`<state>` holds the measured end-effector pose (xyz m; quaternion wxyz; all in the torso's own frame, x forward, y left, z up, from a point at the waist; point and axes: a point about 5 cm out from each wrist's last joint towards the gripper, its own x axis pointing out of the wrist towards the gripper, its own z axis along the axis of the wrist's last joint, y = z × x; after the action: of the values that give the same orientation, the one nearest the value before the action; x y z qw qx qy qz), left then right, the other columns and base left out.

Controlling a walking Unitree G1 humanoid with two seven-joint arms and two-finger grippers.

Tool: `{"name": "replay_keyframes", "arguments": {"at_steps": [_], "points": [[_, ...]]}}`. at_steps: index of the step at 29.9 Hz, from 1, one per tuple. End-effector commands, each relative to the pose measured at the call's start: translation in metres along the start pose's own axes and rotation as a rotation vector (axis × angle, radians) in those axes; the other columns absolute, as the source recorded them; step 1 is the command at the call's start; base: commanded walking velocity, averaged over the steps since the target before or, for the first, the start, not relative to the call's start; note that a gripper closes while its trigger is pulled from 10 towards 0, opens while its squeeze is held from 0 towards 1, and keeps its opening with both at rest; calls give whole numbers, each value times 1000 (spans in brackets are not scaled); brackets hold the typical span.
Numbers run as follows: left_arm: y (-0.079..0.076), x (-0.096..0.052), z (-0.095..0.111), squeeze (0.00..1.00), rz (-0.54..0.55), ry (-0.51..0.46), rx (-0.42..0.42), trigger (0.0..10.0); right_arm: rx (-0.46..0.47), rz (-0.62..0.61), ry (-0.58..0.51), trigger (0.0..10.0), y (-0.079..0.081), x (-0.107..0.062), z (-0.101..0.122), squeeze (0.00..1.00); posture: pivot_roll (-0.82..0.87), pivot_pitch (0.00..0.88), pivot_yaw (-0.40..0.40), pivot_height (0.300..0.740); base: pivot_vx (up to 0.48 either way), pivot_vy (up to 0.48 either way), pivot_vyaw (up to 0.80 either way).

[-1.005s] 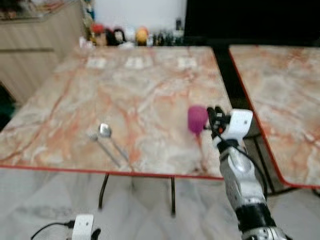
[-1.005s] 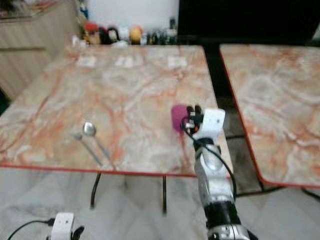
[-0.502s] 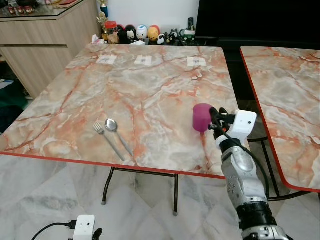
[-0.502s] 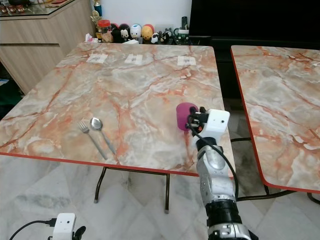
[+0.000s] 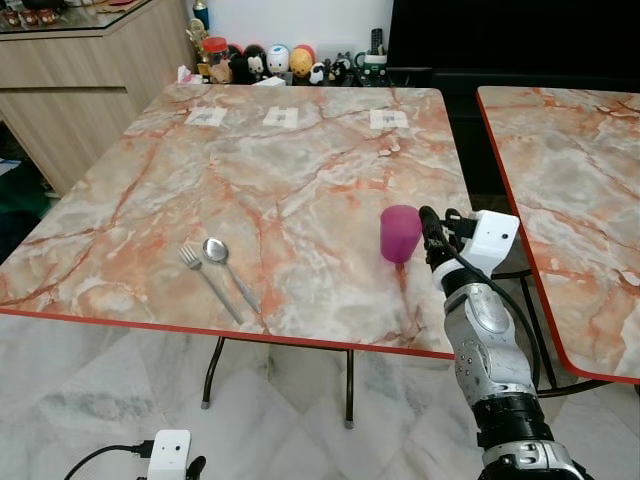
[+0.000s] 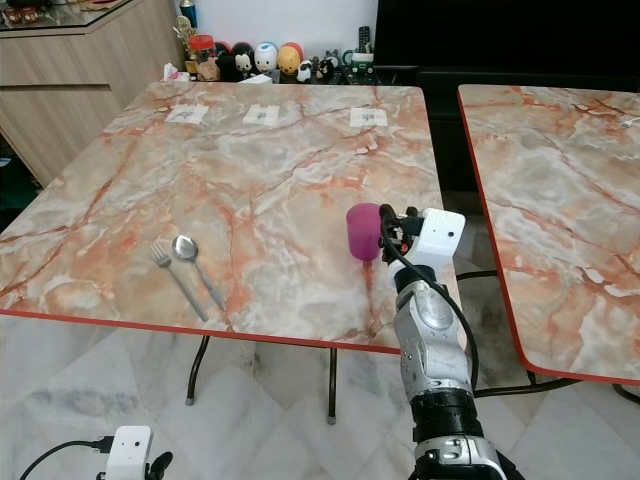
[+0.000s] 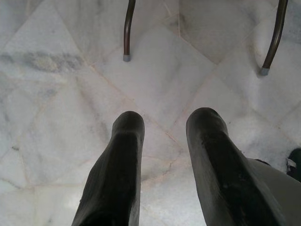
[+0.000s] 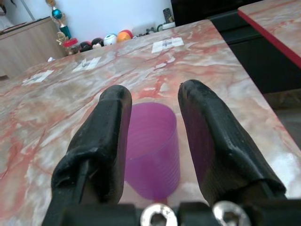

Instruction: Setting the table

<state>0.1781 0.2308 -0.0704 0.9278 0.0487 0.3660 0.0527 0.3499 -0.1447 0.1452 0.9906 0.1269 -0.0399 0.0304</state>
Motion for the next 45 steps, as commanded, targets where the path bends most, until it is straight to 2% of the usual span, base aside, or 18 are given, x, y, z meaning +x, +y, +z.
{"name": "replay_keyframes", "arguments": {"at_steps": [1,14,24,29,34,38,41,44,45], "points": [[6,-2,-4,0,15,15,-3,10000,1,11,22,10000,3,1,-3,0,-44,77,31,740,289,0,0],[6,-2,-5,0,13,24,-2,10000,-2,8,26,10000,3,2,-4,0,-44,82,31,740,297,0,0],[5,-2,-6,0,12,24,-3,10000,1,3,8,10000,5,1,-2,0,-44,90,29,740,0,0,0],[8,-3,-8,0,16,30,1,10000,32,-43,-38,10000,2,-7,6,0,-45,98,31,740,0,0,0],[9,-3,-8,0,18,32,5,10000,44,-62,-43,10000,3,-12,13,0,-47,99,35,740,0,0,0],[10,-3,-8,0,16,33,8,10000,74,-131,-40,10000,2,-12,23,0,-49,99,39,740,0,0,0],[11,-4,-8,0,16,34,12,10000,87,-192,-34,10000,3,-14,31,0,-49,98,40,740,0,0,0],[12,-3,-8,0,15,36,14,10000,85,-233,75,10000,3,-17,25,0,-51,99,44,740,0,0,0],[12,-3,-8,0,15,37,15,10000,101,-211,111,10000,5,-17,21,0,-53,100,44,740,0,0,0]]}}
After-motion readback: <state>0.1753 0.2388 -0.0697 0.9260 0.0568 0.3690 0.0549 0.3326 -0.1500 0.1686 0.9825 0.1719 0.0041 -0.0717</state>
